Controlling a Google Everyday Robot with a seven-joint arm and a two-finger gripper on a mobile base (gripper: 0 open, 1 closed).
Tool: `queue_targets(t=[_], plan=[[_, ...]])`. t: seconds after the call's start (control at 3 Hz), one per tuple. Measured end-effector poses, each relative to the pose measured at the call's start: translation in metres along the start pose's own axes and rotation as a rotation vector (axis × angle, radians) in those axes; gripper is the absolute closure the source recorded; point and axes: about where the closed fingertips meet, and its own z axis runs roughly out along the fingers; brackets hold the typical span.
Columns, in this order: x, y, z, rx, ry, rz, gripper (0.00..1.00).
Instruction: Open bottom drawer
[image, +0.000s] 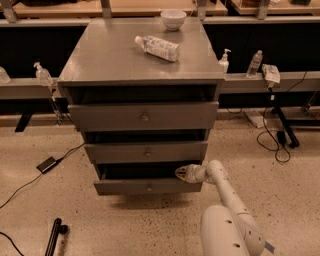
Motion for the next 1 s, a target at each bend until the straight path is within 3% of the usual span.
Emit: queue_targets(t=[0.67, 1.0], plan=[[0.0006, 0.0015, -0.0023, 0.009, -0.01, -0.002, 0.07], [-0.0012, -0.0003, -0.0044, 0.009, -0.01, -0.002, 0.14]])
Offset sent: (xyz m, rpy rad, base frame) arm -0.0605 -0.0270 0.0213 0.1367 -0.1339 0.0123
